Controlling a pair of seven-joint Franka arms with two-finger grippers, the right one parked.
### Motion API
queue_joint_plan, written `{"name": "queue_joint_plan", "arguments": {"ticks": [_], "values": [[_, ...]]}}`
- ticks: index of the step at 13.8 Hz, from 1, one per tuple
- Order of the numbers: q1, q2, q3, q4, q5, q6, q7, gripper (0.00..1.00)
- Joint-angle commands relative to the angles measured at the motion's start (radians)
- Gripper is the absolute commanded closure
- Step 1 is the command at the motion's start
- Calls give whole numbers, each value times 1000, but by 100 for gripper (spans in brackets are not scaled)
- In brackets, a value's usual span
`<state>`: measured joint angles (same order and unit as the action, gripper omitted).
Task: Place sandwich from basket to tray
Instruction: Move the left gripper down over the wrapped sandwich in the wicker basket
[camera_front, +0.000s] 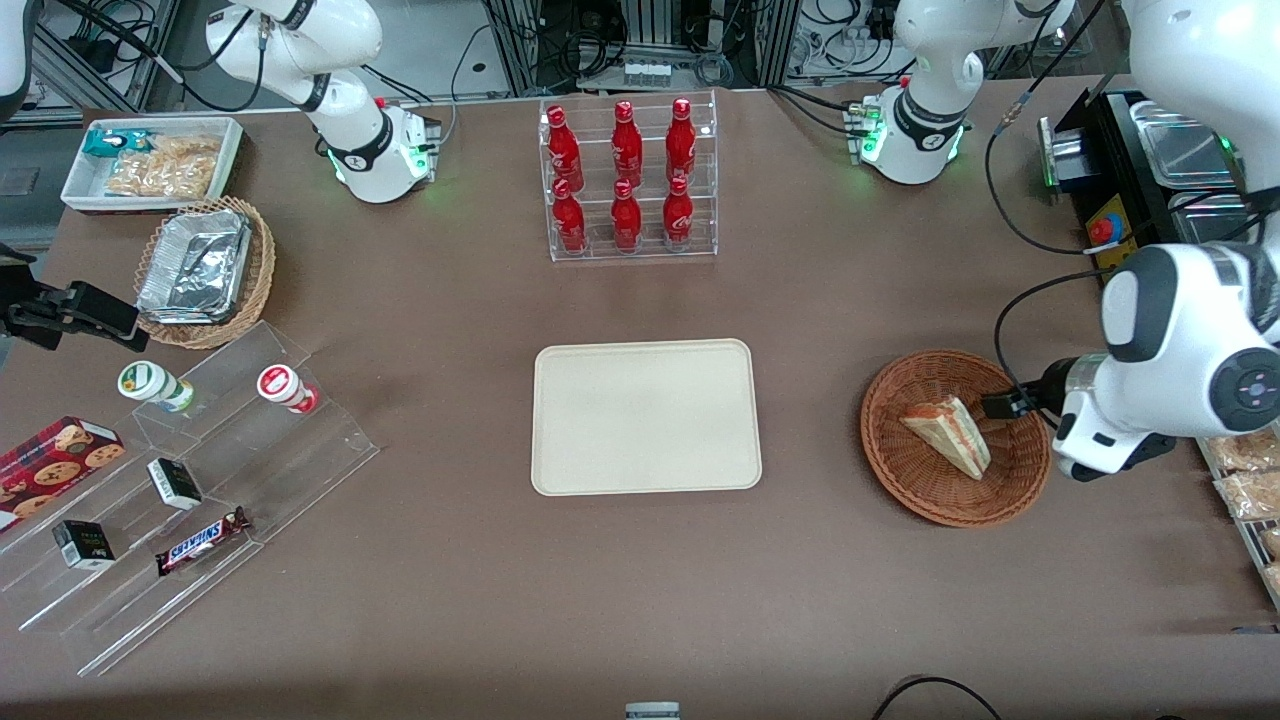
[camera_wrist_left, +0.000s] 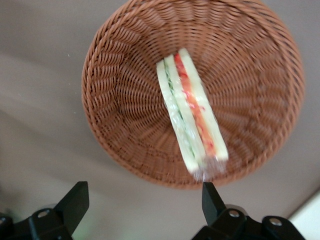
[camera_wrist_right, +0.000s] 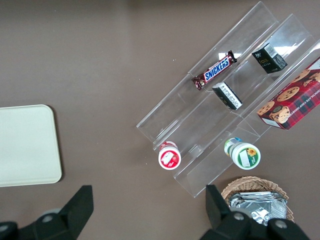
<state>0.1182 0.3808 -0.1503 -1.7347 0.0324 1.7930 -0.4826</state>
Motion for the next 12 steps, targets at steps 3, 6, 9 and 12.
{"name": "queue_joint_plan", "arguments": {"ticks": [3, 6, 9, 12], "values": [[-14, -10, 5, -66, -29, 55, -287, 0], [-23, 12, 0, -106, -34, 161, -402, 0], [-25, 59, -2, -106, -34, 225, -404, 0], [-25, 93, -2, -106, -35, 281, -404, 0]]}}
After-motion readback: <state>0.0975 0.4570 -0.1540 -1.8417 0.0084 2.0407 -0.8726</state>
